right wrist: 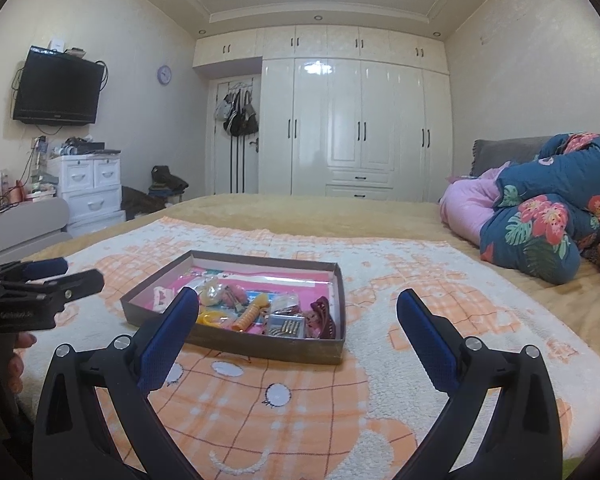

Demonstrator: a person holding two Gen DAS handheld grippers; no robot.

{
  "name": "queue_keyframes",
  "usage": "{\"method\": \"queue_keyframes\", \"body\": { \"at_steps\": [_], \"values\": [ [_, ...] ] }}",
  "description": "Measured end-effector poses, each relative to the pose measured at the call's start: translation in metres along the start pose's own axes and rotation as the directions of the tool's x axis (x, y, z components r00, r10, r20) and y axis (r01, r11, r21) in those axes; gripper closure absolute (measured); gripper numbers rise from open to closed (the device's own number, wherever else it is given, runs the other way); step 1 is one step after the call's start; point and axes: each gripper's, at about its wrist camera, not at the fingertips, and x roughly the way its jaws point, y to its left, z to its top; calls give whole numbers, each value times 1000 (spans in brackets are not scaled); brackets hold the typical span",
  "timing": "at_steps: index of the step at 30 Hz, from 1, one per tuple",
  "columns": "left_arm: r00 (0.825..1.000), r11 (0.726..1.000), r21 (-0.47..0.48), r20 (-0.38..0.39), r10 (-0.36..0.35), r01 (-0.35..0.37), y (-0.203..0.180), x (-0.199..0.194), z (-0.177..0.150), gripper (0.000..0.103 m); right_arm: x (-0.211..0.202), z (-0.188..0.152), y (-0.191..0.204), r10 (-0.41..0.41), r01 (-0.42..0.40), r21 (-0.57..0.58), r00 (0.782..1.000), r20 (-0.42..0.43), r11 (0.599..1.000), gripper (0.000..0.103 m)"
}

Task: Organize jewelry

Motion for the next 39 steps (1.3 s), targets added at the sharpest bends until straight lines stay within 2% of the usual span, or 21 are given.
{"method": "queue_keyframes", "body": {
  "at_steps": [8,13,29,34,39],
  "values": [
    [1000,1000,4,4,29,-29,-2,-2,-7,11,-8,-8,-7,-34,33,24,999,37,999,6],
    [999,999,9,33,34,-34,-3,-7,-7,11,-14,-9,-8,-38,36,25,997,70,999,6],
    [998,999,6,57,40,-40,-6,-15,-2,11,-27,0,-6,3,-7,30,993,120,1000,6],
    [996,999,5,71,47,-48,-5,-21,-4,11,-22,-5,-3,21,-23,20,995,99,1000,6],
    [998,998,-11,39,54,-54,0,-10,-11,11,0,-19,2,4,-4,16,1000,9,1000,6]
  ]
}}
